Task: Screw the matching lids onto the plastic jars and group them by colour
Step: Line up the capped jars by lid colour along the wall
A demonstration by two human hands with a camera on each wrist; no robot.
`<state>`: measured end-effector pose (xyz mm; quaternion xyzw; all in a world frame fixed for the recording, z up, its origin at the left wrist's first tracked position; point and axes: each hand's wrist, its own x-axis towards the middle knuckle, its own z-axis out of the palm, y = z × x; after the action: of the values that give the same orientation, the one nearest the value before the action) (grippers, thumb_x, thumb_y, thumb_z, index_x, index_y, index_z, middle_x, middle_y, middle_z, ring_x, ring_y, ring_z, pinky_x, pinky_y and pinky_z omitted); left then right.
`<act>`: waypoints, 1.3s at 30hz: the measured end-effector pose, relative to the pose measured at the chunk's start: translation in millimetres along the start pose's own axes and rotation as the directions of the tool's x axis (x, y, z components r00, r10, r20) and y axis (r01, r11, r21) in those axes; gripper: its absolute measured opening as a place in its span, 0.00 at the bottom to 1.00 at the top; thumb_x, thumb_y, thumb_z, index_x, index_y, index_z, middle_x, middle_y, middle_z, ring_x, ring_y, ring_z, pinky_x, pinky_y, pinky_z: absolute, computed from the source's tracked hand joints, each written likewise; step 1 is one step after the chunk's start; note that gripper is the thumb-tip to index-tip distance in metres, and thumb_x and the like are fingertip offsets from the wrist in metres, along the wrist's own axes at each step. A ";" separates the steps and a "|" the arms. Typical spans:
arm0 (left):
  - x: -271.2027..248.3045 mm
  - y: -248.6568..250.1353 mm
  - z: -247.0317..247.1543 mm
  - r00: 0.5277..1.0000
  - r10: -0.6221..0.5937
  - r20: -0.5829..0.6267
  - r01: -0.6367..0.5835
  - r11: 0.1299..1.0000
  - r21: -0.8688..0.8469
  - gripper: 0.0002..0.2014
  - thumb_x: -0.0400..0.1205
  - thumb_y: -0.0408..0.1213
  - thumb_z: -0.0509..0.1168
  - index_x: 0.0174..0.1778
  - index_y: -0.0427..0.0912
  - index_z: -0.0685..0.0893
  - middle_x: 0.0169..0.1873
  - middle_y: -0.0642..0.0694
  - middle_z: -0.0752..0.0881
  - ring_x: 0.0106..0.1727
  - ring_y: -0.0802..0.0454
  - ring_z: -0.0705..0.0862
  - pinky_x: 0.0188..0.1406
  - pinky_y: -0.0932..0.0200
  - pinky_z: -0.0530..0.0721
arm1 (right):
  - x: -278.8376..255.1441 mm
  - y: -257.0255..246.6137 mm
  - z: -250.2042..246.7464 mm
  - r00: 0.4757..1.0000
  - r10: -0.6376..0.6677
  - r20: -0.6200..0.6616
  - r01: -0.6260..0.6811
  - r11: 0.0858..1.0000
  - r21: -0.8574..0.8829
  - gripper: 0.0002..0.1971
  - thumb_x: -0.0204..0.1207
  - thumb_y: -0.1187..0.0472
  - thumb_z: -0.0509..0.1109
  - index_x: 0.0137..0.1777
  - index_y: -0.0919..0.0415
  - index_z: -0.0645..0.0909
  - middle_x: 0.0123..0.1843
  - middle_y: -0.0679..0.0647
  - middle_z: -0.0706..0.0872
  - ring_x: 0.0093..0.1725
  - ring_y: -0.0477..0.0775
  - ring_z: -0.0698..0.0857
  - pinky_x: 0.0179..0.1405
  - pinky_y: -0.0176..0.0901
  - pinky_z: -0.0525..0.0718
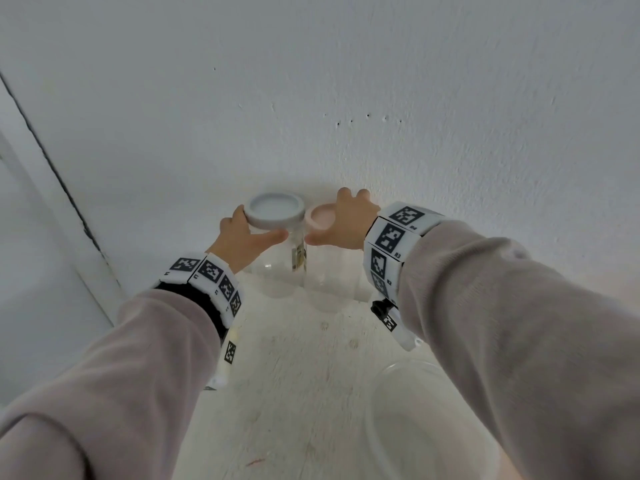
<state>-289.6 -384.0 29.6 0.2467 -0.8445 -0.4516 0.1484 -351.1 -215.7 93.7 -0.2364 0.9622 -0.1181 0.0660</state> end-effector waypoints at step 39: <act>-325.6 43.4 30.5 0.729 0.169 0.664 -0.519 0.768 0.374 0.33 0.88 0.46 0.50 0.83 0.55 0.35 0.81 0.60 0.35 0.82 0.64 0.38 0.72 0.72 0.41 | -187.6 83.8 1.0 0.837 -0.216 0.503 0.357 0.912 -0.201 0.58 0.63 0.39 0.80 0.84 0.42 0.43 0.81 0.48 0.58 0.78 0.55 0.65 0.75 0.60 0.70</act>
<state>-44.7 -163.2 40.1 -0.0450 -0.9694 -0.2126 -0.1141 -222.7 -55.5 84.5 -0.4076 0.8768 0.0747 0.2440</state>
